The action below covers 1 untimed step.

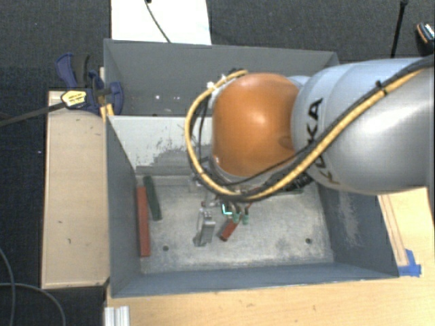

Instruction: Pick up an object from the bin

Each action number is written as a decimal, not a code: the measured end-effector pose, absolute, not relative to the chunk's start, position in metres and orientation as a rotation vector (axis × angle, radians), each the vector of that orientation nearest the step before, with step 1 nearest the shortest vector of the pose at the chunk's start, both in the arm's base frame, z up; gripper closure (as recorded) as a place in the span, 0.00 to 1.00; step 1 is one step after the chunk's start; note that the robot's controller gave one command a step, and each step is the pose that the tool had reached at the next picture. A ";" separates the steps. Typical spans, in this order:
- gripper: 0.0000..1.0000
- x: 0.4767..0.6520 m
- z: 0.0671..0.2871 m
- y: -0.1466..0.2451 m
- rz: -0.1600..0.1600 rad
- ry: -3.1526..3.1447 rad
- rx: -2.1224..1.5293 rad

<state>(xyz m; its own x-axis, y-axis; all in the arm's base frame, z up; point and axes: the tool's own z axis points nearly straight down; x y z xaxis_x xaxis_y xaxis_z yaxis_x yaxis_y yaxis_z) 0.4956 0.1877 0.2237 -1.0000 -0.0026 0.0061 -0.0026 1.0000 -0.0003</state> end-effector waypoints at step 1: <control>0.00 0.541 0.067 0.094 0.002 -3.095 0.516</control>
Offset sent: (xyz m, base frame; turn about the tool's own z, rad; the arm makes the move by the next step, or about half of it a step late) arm 0.0460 -0.0909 -0.1537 -0.3313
